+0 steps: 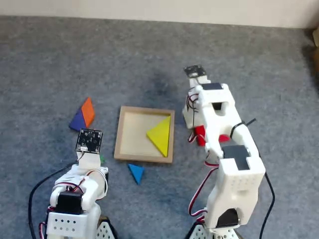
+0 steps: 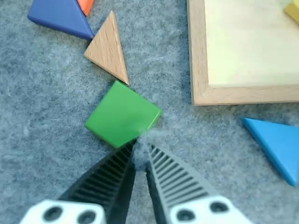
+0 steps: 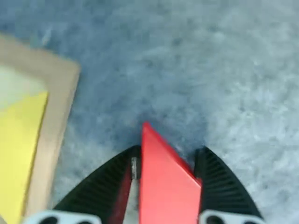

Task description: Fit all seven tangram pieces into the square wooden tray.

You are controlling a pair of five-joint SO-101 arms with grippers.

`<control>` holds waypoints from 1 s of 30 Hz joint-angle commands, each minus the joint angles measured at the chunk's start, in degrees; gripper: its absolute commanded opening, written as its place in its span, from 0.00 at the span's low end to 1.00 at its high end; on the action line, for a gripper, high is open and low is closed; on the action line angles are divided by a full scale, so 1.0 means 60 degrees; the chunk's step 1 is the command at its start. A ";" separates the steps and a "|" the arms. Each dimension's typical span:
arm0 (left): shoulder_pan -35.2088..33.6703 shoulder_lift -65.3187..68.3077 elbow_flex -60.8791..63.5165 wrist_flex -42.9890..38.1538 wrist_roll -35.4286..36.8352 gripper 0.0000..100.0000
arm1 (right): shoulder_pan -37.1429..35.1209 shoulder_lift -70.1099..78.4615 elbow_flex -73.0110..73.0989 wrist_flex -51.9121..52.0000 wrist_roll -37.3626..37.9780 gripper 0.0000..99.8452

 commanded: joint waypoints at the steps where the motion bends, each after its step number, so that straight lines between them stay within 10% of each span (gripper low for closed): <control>1: 0.0007 -0.0081 0.0198 0.0059 0.0044 0.00 | 0.0139 -0.0051 -0.0593 0.0066 -0.0762 0.18; 10: 0.0007 -0.0081 0.0198 0.0059 0.0044 0.00 | -0.0007 -0.0051 -0.2777 0.3128 0.0073 0.44; 19: 0.0007 -0.0081 0.0198 0.0059 0.0044 0.00 | -0.0227 0.0007 -0.2073 0.4154 0.3824 0.44; 30: 0.0007 -0.0081 0.0198 0.0059 0.0044 0.00 | -0.0168 0.0007 -0.0476 0.2806 0.4557 0.44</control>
